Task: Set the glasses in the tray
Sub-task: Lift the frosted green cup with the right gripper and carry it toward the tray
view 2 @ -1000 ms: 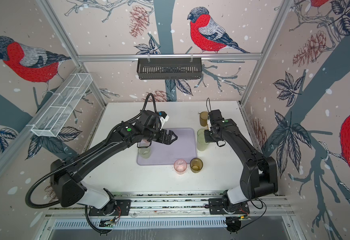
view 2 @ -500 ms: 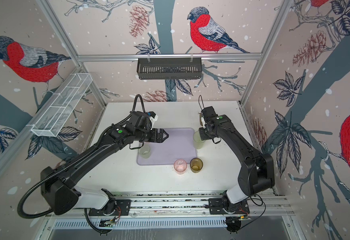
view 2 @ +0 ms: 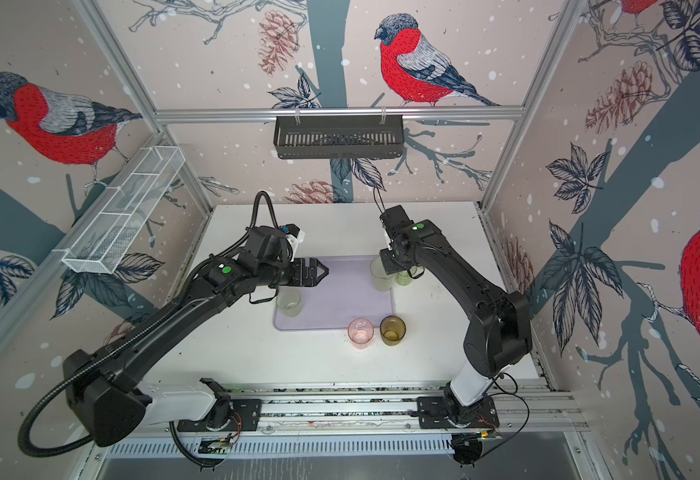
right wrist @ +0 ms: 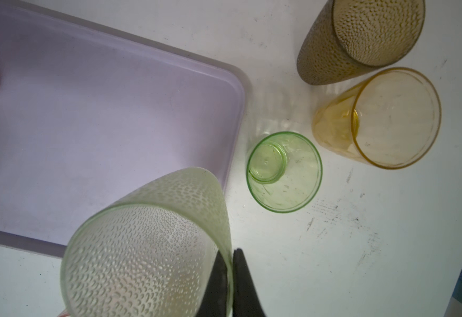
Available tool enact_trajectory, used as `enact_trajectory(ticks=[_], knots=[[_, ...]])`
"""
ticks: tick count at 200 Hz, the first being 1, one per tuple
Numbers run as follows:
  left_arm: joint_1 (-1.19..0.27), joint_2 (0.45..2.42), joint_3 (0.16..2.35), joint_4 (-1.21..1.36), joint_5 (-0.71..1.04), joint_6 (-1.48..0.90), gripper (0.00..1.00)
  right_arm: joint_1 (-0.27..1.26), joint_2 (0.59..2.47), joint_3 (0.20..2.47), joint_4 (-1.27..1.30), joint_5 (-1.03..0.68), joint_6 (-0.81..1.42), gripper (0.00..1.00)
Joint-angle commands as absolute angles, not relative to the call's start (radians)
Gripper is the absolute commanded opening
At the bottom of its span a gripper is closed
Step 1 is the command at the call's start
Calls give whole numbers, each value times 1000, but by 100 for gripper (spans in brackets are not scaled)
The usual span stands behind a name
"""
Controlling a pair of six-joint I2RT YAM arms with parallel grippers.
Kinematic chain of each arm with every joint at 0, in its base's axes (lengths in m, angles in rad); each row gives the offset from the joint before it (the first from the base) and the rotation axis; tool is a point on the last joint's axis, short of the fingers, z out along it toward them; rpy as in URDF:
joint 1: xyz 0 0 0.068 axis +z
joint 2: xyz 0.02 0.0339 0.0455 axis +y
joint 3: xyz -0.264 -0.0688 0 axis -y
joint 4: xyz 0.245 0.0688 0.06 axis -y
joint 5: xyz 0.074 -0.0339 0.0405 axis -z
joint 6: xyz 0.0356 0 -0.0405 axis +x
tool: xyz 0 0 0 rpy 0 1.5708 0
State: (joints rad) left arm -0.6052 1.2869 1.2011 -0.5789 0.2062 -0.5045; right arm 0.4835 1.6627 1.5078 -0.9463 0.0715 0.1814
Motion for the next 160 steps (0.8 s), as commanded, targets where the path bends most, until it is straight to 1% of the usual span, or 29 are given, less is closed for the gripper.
enact_trajectory(ticks=[1,95,160], knots=[[-594,1255,1181,-537,182,-524,96,502,1687,1545,-962,85,199,4],[-548,1172,1135,-594,147,-551,96,569,1841,1749,-994,78,197,3],[-501,1134,1107,-619,138,-563,96,610,2012,1998,-1034,80,192,3]])
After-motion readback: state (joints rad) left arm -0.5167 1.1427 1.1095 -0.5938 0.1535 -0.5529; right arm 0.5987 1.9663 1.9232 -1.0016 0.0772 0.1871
